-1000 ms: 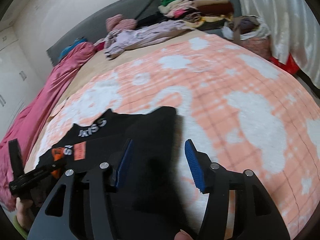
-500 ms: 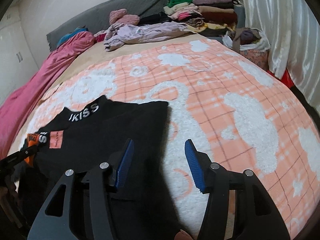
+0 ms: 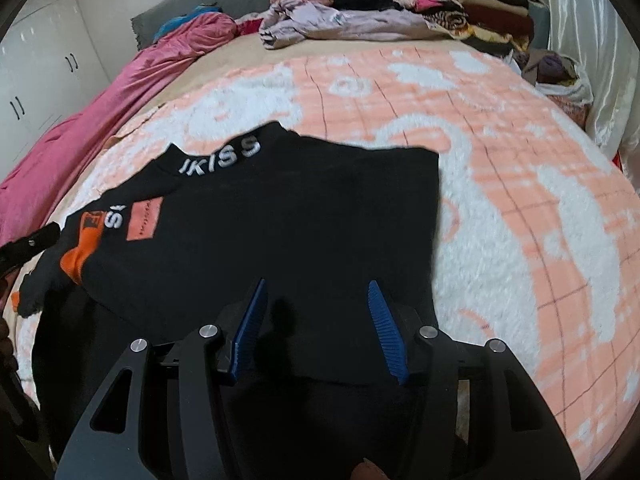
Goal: Fold small clothes
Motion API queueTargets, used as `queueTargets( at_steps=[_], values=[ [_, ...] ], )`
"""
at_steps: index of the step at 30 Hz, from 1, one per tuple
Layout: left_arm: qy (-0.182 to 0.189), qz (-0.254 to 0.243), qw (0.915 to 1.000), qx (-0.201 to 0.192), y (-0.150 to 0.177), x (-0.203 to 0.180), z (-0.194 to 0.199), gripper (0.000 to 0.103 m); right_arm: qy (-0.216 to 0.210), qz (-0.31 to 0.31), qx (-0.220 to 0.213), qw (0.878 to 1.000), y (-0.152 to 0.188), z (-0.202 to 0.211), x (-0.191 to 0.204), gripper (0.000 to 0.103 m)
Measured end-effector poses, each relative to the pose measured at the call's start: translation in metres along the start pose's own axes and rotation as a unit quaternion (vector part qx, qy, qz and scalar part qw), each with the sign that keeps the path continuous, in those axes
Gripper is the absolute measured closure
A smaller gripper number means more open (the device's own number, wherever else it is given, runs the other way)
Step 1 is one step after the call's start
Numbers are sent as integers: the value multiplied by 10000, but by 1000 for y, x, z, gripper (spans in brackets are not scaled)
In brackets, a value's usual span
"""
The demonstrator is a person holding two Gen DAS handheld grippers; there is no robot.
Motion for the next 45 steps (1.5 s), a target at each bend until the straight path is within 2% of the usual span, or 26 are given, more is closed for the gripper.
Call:
queueTargets(
  at_steps=[3, 5, 8, 9, 11, 13, 16, 22, 24, 26, 28, 31, 32, 38, 45],
  values=[
    [-58, -300, 9995, 70, 10, -18, -10, 51, -8, -15, -1, 10000, 3, 1, 0, 51],
    [-75, -357, 9990, 260, 20, -21, -23, 51, 3, -18, 9, 10000, 4, 1, 0, 51],
    [-379, -485, 9965, 558, 34, -14, -50, 48, 1, -46, 36, 10000, 7, 0, -1, 51],
    [-517, -571, 9952, 611, 38, -10, -58, 46, 2, -46, 46, 10000, 8, 0, -1, 51],
    [-564, -670, 9946, 557, 39, -9, -60, 45, 7, -43, 50, 10000, 9, 2, -1, 51],
    [-523, -639, 9951, 543, 37, -9, -57, 44, 0, -47, 46, 10000, 9, 4, -1, 49],
    [-333, -509, 9966, 561, 34, -11, -49, 35, -40, -98, 10, 9999, 9, 9, 0, 44],
    [-139, -447, 9978, 471, 32, -19, -27, 31, -122, -138, -121, 9998, 7, 26, 7, 35],
    [-116, -463, 9980, 414, 32, -20, -19, 23, -127, -132, -175, 9997, 5, 33, 10, 32],
    [-106, -452, 9982, 382, 31, -20, -11, 22, -113, -128, -226, 9996, 3, 39, 13, 27],
    [-101, -436, 9985, 323, 30, -19, -3, 20, -121, -101, -303, 9994, 0, 46, 17, 26],
    [-77, -404, 9989, 203, 26, -15, 9, 14, -69, -82, -407, 9991, -5, 56, 23, 12],
    [-59, -372, 9991, 181, 25, -13, 13, 13, -62, -91, -474, 9988, -8, 61, 25, 10],
    [-122, -153, 9998, -33, 15, 9, 34, 11, -154, 22, -711, 9974, -25, 77, 46, 8],
    [-293, 199, 9992, -196, 6, 53, 56, 10, -341, 419, -868, 9948, -48, 87, 91, 8]
  ],
)
Point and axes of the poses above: each gripper's, at about its wrist camera, not at the fingertips, and z roughly against the way its jaws point, x to its left, y to its underside, the point moved 9 cm from there along -z, roughly the way its jaws point, and after that the axes turned 14 degrees about z, right-handed, at the moved point
